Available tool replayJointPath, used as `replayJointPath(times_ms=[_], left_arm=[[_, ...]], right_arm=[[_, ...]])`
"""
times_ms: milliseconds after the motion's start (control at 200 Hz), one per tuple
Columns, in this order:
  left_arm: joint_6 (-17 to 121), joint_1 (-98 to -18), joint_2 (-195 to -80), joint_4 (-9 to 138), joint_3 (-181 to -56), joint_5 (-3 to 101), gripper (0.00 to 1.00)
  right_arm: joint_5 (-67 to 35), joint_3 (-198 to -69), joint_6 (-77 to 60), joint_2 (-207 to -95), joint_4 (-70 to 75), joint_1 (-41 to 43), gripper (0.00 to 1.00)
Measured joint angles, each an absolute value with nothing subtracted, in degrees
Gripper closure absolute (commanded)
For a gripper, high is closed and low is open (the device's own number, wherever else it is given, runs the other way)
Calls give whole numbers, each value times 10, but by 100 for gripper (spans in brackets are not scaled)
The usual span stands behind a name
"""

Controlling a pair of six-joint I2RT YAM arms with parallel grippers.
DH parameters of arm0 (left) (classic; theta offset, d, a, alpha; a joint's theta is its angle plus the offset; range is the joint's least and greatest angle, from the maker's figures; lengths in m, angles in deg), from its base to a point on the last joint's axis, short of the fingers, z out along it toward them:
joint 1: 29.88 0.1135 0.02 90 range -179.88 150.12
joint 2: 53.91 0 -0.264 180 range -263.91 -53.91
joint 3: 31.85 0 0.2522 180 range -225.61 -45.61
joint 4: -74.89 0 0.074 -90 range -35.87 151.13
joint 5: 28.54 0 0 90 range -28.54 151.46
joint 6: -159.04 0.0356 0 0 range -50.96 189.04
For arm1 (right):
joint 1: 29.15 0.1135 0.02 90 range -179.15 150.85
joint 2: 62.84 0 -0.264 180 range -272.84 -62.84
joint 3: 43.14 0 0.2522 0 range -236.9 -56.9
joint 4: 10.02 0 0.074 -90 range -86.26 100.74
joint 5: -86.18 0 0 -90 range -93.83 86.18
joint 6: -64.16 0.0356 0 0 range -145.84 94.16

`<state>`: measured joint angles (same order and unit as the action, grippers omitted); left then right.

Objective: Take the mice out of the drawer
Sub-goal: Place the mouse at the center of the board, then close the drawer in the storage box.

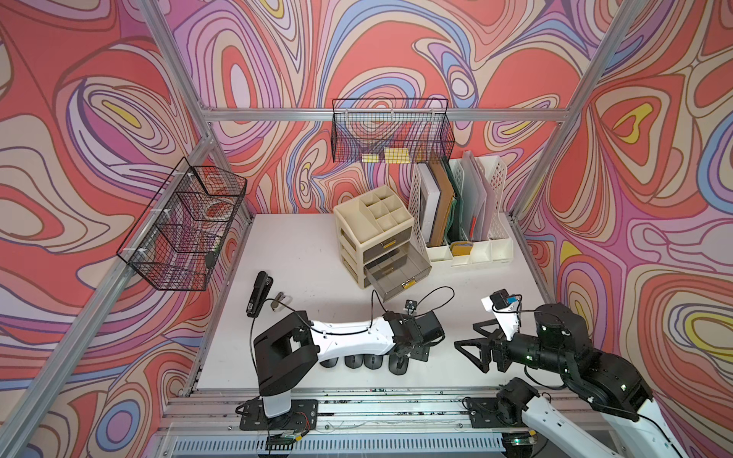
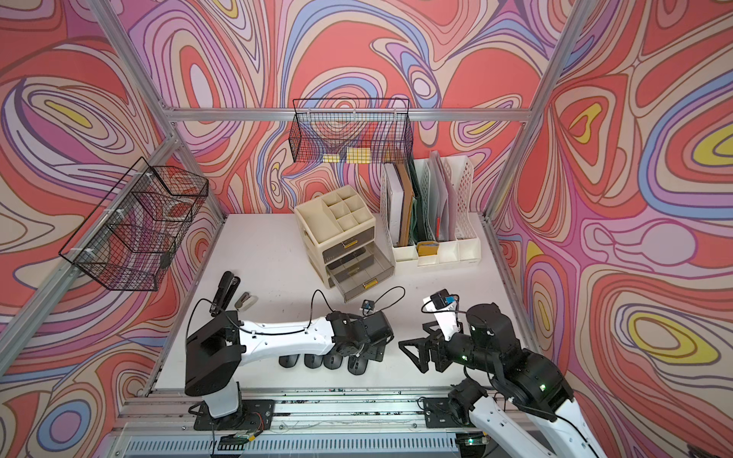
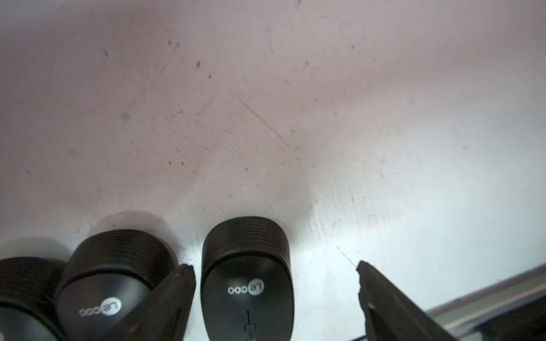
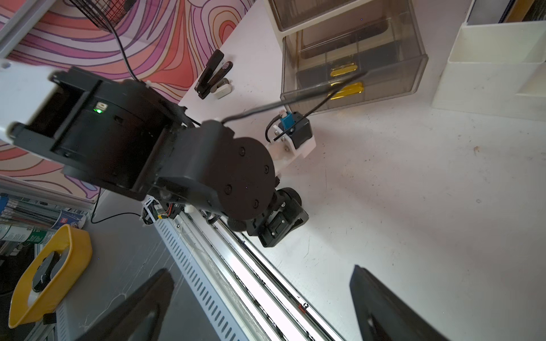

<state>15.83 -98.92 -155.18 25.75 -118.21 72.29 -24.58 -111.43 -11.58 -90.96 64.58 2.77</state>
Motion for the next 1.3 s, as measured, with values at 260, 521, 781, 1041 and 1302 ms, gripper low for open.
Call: replayJointPath(times_ms=[260, 521, 781, 1041, 1302], left_arm=[[271, -979, -1468, 200, -1300, 754, 1], [393, -857, -1417, 183, -1363, 696, 1], [479, -705, -1418, 175, -1445, 583, 1], [523, -573, -1426, 192, -1484, 511, 1], [527, -467, -1470, 253, -1461, 476, 1]], right_arm=[[-228, -1116, -94, -897, 585, 28, 2], [-153, -1100, -36, -904, 468, 28, 3], [-116, -975, 47, -924, 323, 28, 6], [-78, -923, 103, -982, 234, 28, 12], [-19, -865, 173, -1031, 156, 28, 32]])
